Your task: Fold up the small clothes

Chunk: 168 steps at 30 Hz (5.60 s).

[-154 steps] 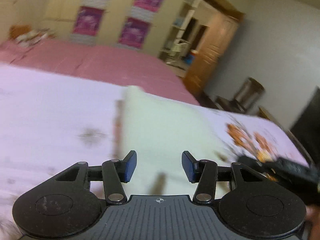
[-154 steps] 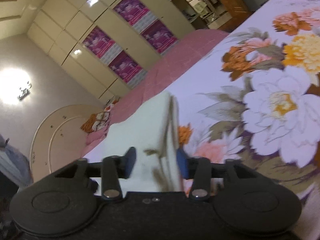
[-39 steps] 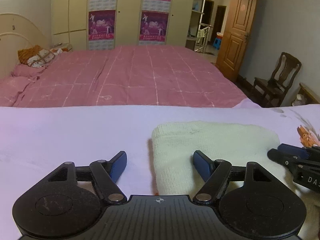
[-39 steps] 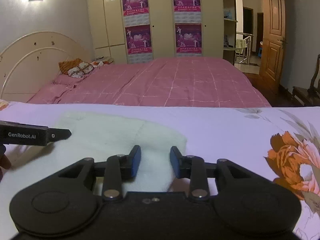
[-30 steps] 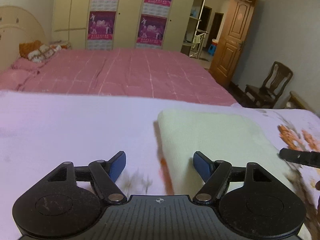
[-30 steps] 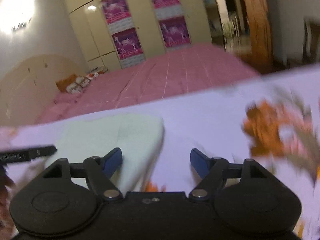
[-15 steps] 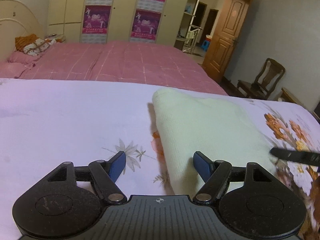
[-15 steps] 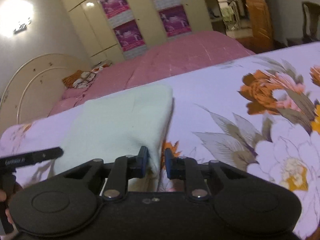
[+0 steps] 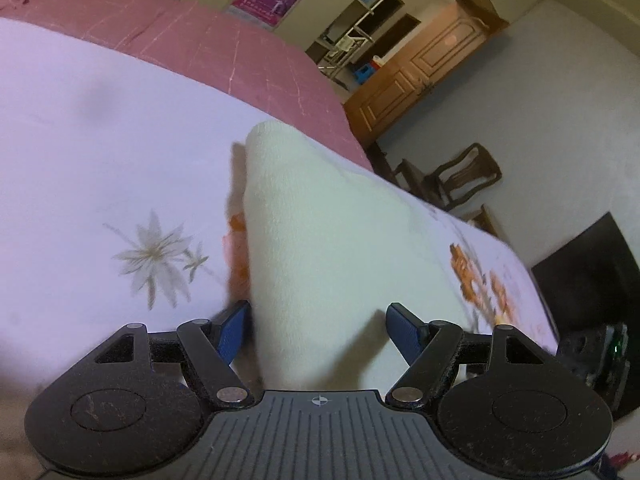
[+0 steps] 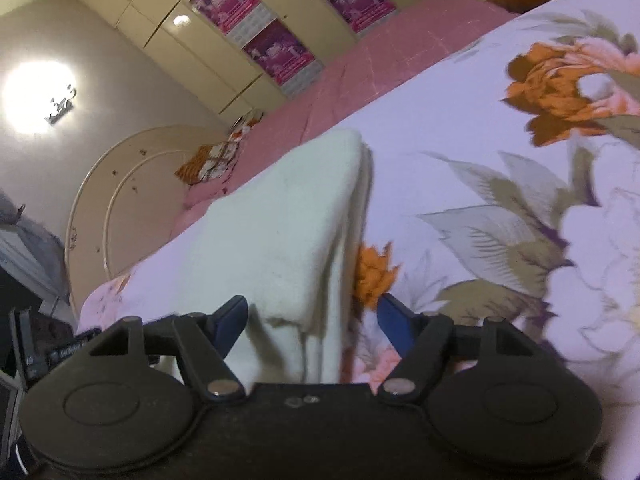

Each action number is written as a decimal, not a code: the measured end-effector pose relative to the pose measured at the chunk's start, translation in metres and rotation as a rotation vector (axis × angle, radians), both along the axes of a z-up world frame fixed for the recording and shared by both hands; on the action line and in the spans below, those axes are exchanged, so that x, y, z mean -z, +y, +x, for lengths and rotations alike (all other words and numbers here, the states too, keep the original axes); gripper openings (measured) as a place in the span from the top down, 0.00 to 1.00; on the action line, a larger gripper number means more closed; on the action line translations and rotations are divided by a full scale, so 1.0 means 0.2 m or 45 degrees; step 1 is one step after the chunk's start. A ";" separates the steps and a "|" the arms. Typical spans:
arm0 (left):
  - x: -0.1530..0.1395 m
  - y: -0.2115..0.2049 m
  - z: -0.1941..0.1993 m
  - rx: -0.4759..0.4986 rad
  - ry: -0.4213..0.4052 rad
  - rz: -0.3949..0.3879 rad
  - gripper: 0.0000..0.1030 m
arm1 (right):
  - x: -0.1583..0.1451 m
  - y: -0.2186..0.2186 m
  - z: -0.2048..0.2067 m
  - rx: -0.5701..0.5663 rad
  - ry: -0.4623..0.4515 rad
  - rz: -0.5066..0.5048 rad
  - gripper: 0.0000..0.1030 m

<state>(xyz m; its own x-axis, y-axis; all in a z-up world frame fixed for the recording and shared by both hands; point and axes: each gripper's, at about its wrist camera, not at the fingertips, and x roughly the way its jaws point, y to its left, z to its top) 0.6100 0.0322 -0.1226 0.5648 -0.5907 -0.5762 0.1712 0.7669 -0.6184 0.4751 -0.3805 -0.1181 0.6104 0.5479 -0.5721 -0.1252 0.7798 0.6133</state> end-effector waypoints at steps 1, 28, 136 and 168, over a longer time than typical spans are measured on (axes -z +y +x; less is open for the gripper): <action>0.00 -0.03 0.01 0.006 -0.011 0.025 0.33 | -0.01 0.03 0.02 -0.017 -0.011 -0.036 0.30; -0.60 0.44 -0.64 -0.077 -0.303 0.607 0.71 | -0.56 0.99 -0.45 -0.214 -0.334 -0.531 0.72; -0.49 0.63 -2.48 -0.478 -0.290 0.753 0.00 | -0.68 1.20 -1.89 -0.152 -0.325 -0.646 0.13; -0.88 0.65 -3.16 -0.623 -0.463 0.675 0.00 | -1.04 1.11 -2.60 -0.059 -0.473 -0.681 0.12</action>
<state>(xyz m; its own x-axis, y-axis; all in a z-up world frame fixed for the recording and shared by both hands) -0.0218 0.1626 0.0541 0.8947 0.0722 -0.4408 -0.1393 0.9827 -0.1217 -0.0459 -0.1577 0.0890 0.8027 0.2764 -0.5285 -0.2949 0.9542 0.0511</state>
